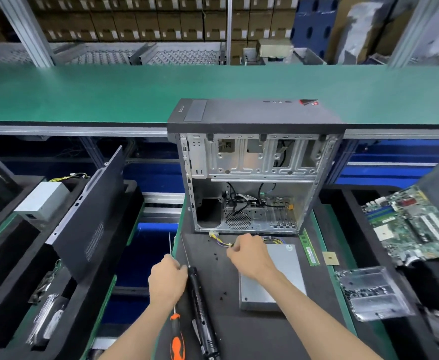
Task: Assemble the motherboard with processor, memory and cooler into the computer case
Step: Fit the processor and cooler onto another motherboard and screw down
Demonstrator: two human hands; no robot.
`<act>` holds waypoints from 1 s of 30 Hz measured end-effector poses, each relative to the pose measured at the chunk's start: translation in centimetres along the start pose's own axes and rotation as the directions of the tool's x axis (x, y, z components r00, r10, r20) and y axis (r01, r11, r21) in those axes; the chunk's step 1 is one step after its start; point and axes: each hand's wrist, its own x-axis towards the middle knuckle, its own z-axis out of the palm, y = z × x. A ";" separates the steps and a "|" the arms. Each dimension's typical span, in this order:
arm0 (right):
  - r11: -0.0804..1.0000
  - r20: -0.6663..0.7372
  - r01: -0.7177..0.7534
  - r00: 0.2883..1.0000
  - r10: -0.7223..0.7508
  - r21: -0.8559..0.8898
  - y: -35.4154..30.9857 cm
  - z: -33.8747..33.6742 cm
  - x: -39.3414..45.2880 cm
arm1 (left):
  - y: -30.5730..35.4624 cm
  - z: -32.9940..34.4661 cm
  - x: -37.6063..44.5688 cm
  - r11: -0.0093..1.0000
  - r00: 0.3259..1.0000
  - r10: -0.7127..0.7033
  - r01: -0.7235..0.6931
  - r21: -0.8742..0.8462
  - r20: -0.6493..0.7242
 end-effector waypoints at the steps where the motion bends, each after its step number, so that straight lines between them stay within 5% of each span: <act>1: 1.000 -0.019 -0.008 1.000 0.008 0.009 0.7 -0.7 -0.1 | 1.1 0.3 -0.2 0.999 1.000 0.027 -0.027 -0.039 -0.001; 9: 0.999 -0.194 -0.037 0.980 0.042 0.031 6.4 -4.3 -0.7 | 10.2 3.6 -2.2 0.954 0.957 0.234 -0.193 -0.228 0.172; 14: 0.991 -0.297 -0.096 0.947 0.119 0.089 10.7 -4.1 -0.2 | 12.4 5.9 -2.6 0.978 0.920 0.149 -0.083 -0.192 0.362; 18: 0.912 -0.101 -0.313 0.932 0.349 0.267 12.6 -3.7 1.3 | 12.2 7.8 -2.4 0.933 0.884 0.049 0.125 -0.337 0.464; 24: 0.695 0.195 -0.462 0.881 0.431 0.551 13.2 -3.4 4.2 | 12.2 9.4 -1.3 0.894 0.877 -0.060 0.260 -0.364 0.477; 30: 0.566 0.201 -0.428 0.885 0.420 0.705 12.6 -3.6 5.1 | 12.4 9.9 -1.9 0.616 0.792 -0.077 0.515 -0.596 0.605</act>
